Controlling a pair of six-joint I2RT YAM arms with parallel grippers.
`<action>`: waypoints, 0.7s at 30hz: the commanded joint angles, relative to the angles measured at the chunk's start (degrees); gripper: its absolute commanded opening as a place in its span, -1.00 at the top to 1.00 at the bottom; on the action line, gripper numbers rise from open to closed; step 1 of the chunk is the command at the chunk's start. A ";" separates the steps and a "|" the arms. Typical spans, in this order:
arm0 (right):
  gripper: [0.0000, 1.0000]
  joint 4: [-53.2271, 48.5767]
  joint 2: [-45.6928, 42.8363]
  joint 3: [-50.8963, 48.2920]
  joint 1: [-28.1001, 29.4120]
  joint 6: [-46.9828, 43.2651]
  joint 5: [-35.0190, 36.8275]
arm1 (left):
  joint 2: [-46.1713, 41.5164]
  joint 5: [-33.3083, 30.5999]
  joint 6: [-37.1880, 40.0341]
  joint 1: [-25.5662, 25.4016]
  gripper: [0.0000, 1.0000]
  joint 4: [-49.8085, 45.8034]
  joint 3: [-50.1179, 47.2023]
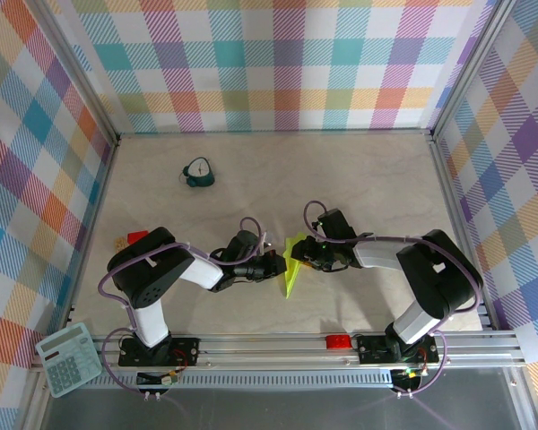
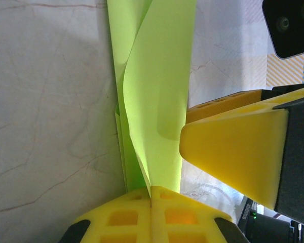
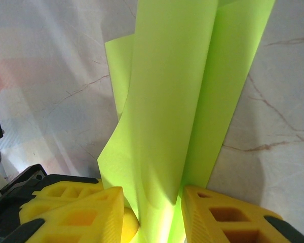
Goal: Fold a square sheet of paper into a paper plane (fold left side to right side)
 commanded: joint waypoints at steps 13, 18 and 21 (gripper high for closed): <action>0.29 -1.43 3.55 1.11 0.34 -1.09 -1.26 | -1.37 -8.55 5.15 -0.56 1.00 -9.00 1.21; 0.29 -2.81 3.24 1.04 0.34 -1.73 -0.89 | -2.07 -10.01 4.80 -0.25 1.00 -8.78 0.49; 0.29 -3.07 3.59 1.19 0.34 -1.97 -1.06 | -3.31 -10.64 5.29 0.07 1.00 -9.47 0.27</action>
